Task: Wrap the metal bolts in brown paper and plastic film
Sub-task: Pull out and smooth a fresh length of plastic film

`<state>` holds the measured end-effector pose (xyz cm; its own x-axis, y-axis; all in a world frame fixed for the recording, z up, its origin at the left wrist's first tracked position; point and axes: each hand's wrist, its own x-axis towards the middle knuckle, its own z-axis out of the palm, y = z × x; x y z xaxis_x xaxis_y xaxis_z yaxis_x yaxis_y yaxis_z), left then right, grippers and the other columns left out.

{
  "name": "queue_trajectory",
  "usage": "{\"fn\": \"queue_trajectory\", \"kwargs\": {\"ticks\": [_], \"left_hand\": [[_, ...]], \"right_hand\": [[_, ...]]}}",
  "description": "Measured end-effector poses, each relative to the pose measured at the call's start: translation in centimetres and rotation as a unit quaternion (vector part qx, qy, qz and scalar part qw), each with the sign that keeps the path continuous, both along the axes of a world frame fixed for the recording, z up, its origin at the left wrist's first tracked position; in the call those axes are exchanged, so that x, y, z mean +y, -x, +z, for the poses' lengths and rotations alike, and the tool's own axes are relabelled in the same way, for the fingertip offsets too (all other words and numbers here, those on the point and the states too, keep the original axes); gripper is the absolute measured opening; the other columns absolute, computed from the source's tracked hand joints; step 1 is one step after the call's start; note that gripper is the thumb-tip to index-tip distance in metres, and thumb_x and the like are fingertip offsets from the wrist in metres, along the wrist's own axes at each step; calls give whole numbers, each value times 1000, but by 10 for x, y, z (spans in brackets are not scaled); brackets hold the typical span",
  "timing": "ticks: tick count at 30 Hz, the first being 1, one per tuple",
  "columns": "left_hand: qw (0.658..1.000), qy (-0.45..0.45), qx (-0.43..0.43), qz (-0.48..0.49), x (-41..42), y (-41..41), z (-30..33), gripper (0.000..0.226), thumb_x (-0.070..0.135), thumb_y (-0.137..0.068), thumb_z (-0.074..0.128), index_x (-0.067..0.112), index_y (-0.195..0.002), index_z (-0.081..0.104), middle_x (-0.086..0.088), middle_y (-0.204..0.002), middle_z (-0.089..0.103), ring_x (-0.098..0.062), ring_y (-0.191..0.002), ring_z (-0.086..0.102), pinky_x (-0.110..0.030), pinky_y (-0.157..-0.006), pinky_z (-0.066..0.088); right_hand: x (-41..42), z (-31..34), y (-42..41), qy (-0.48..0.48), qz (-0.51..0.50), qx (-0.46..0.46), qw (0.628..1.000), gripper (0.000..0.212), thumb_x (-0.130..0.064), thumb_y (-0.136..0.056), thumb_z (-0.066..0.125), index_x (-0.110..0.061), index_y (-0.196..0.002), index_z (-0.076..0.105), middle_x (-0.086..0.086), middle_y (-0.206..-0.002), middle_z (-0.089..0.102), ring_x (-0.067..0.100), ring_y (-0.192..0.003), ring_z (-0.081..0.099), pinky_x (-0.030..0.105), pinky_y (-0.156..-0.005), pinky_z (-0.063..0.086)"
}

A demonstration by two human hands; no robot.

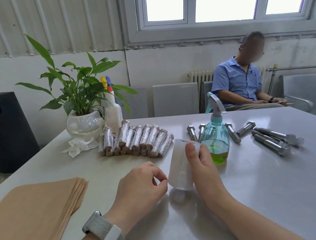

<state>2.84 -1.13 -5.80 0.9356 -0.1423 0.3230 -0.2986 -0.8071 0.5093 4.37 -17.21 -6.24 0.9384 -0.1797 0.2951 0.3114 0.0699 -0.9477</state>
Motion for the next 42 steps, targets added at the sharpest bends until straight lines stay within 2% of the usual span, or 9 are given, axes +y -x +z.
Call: {"fn": "queue_trajectory", "kwargs": {"ticks": [4, 8, 15, 23, 30, 33, 35, 39, 42], "left_hand": [[1000, -16, -6, 0, 1, 0, 1, 11, 39, -81, 63, 35, -71, 64, 22, -89, 60, 4, -77, 59, -24, -64, 44], [1000, 17, -12, 6, 2, 0, 1, 10, 42, -80, 63, 37, -70, 61, 27, -92, 57, 6, -79, 57, -22, -59, 36], [999, 42, 11, -20, 1, -1, -1, 13, 43, -80, 60, 37, -80, 72, 37, -102, 56, 6, -78, 60, -27, -72, 50], [1000, 8, -12, 0, -1, 0, 2, 11, 37, -80, 66, 33, -69, 65, 24, -92, 63, 1, -75, 59, -28, -68, 49], [999, -6, -29, 12, 2, 0, 3, 14, 41, -81, 64, 35, -68, 60, 23, -88, 57, 3, -77, 57, -19, -57, 34], [997, 71, -15, 17, 3, -2, 3, 11, 44, -83, 63, 38, -75, 63, 24, -84, 60, 2, -76, 57, -24, -61, 40], [990, 142, 18, -3, 3, -3, 1, 12, 49, -86, 64, 39, -85, 69, 21, -86, 64, -1, -76, 59, -24, -68, 47], [960, 279, 29, -19, -4, -2, -3, 26, 48, -79, 72, 27, -95, 76, 23, -102, 68, 0, -81, 64, -8, -69, 44], [920, 391, 27, 1, -14, 1, -5, 34, 48, -67, 74, 23, -89, 78, 14, -90, 74, -6, -82, 69, -9, -68, 47]], "right_hand": [[0, -1, 0, 11, 0, 1, 1000, 48, -65, -75, 49, -25, -102, 55, -6, -90, 62, -6, -73, 59, 22, -69, 49], [-1, -1, 0, -3, 2, -1, 1000, 48, -63, -76, 50, -24, -103, 56, -7, -90, 62, -8, -72, 59, 14, -62, 49], [0, 0, -1, -7, 5, -7, 1000, 51, -62, -76, 50, -20, -104, 55, -5, -92, 62, -6, -75, 59, 15, -65, 49], [2, -1, 2, 6, 10, -22, 1000, 52, -61, -75, 54, -19, -104, 56, -7, -87, 63, -4, -72, 60, 18, -61, 49], [2, 1, 3, 11, 7, -10, 1000, 53, -65, -75, 51, -22, -105, 56, -5, -92, 63, -1, -78, 61, 22, -68, 53], [0, 2, 2, -30, 16, 20, 999, 61, -70, -72, 49, -21, -107, 56, 3, -102, 65, 17, -100, 65, 42, -88, 56], [-1, 4, 1, -86, 38, 45, 995, 66, -69, -73, 52, -17, -112, 57, 10, -109, 67, 28, -107, 65, 52, -92, 54], [-2, 6, -2, -209, 78, 70, 972, 62, -61, -76, 55, -14, -117, 58, 10, -107, 71, 27, -102, 69, 47, -81, 59], [-1, 5, -5, -256, 87, 65, 960, 54, -56, -79, 55, -15, -114, 61, 2, -95, 75, 19, -93, 72, 39, -72, 61]]}}
